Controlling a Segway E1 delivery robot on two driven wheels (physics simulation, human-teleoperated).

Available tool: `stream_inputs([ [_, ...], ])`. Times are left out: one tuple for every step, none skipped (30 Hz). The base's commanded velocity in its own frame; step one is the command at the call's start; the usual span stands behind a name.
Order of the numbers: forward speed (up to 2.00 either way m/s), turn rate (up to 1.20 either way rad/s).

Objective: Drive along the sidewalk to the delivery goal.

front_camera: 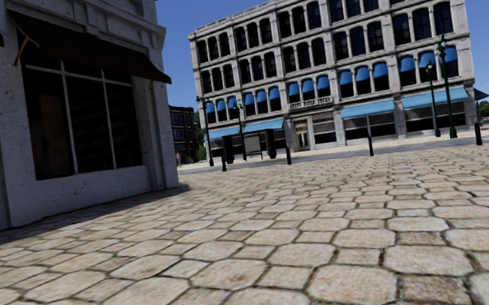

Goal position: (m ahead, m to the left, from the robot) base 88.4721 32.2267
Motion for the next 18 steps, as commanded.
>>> stream_inputs([
  [2.0, 0.0],
  [2.0, 0.0],
  [2.0, 0.0],
  [2.0, 0.0],
  [2.0, 0.0],
  [2.0, 0.0],
  [2.0, 0.0],
  [2.0, 0.0],
  [2.0, 0.0],
  [2.0, 0.0],
  [2.0, 0.0],
  [2.0, 0.0],
  [2.0, 0.0],
  [2.0, 0.0],
  [2.0, 0.0],
  [2.0, 0.0],
  [2.0, 0.0],
  [2.0, 0.0],
])
